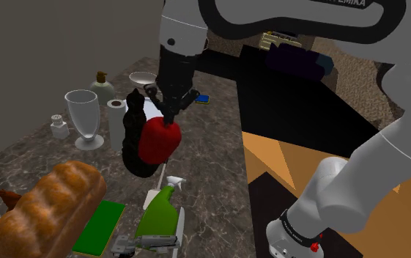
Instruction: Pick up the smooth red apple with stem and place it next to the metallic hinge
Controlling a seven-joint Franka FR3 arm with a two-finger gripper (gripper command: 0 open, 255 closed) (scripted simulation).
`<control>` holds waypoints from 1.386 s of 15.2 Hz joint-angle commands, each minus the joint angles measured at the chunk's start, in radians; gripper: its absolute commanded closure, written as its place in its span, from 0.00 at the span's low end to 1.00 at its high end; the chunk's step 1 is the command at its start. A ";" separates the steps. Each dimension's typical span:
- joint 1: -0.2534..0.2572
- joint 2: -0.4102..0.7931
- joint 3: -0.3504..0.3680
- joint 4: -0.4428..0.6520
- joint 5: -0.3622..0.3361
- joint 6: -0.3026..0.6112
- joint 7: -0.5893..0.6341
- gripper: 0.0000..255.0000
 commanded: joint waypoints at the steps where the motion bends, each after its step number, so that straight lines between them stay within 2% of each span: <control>1: 0.021 0.007 0.029 0.010 0.001 0.001 0.052 1.00; 12: 0.139 0.093 0.192 0.129 -0.030 -0.015 0.342 1.00; 17: 0.208 0.186 0.266 0.235 -0.085 -0.034 0.490 1.00; 21: 0.283 0.289 0.317 0.349 -0.154 -0.062 0.613 1.00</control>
